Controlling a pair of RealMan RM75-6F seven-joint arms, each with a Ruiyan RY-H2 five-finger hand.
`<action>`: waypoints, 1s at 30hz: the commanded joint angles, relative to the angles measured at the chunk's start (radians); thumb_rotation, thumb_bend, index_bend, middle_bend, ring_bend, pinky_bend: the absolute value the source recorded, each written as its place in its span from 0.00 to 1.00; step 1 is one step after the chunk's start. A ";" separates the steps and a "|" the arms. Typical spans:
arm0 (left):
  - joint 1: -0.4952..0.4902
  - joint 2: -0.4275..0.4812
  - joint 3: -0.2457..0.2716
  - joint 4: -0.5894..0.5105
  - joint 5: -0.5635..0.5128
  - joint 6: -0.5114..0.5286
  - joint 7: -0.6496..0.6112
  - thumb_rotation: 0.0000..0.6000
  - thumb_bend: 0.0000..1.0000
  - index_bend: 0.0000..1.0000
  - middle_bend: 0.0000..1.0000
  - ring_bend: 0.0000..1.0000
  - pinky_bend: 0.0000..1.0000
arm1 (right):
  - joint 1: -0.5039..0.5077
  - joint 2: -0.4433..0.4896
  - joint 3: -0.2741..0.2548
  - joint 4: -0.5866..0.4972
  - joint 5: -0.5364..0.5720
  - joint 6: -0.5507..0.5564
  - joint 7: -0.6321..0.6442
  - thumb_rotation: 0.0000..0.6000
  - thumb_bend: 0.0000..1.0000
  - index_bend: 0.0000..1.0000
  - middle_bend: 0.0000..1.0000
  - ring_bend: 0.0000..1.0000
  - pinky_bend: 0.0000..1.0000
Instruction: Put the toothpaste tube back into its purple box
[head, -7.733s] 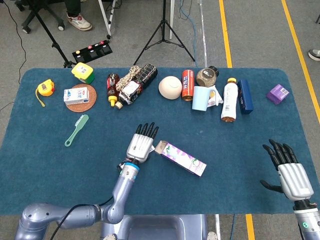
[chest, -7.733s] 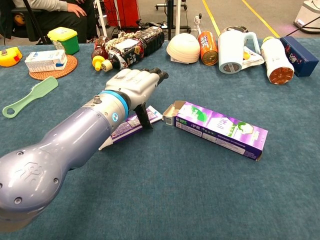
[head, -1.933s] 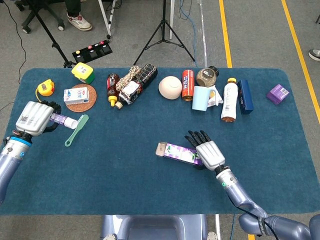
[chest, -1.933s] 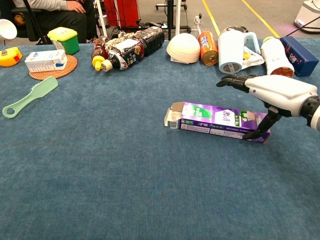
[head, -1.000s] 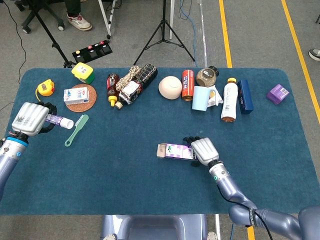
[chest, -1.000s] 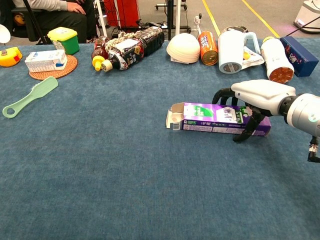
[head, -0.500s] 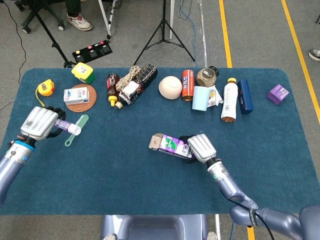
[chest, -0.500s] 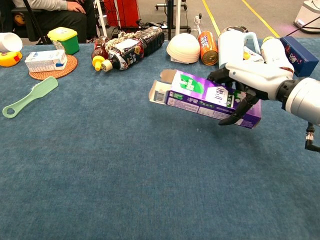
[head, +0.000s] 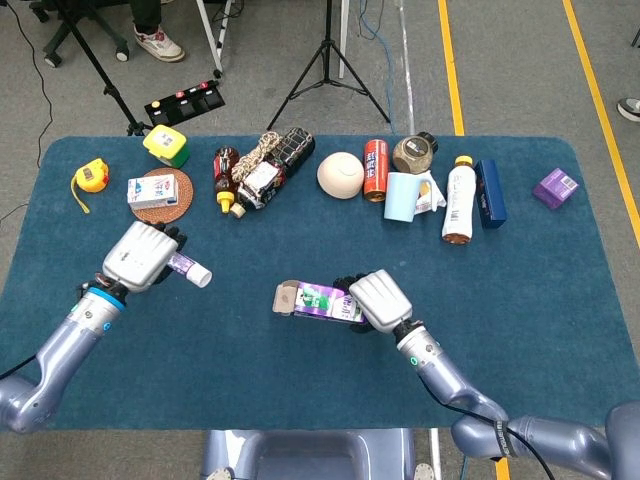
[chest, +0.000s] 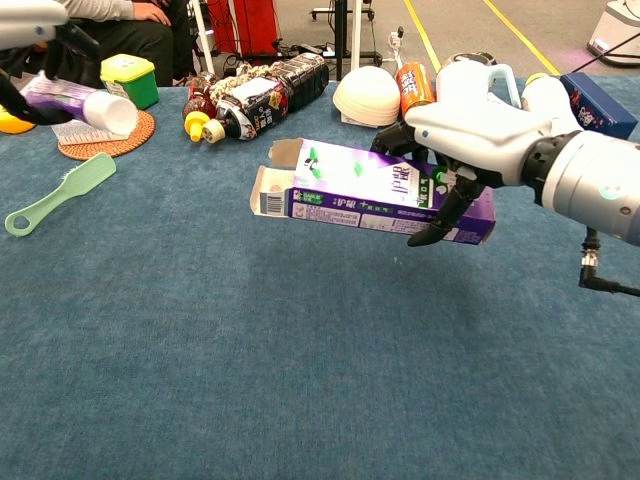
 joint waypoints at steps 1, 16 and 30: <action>-0.051 -0.072 -0.016 -0.064 -0.105 -0.016 0.137 1.00 0.35 0.59 0.51 0.45 0.60 | 0.016 -0.021 0.020 -0.033 0.070 0.015 -0.107 1.00 0.46 0.48 0.57 0.57 0.71; -0.181 -0.246 -0.032 -0.084 -0.377 0.047 0.409 1.00 0.35 0.59 0.51 0.45 0.60 | 0.036 -0.025 0.041 -0.117 0.232 0.063 -0.270 1.00 0.47 0.48 0.57 0.57 0.71; -0.268 -0.332 -0.013 -0.104 -0.504 0.179 0.592 1.00 0.35 0.59 0.51 0.45 0.60 | 0.047 -0.043 0.025 -0.130 0.261 0.103 -0.290 1.00 0.48 0.48 0.57 0.57 0.71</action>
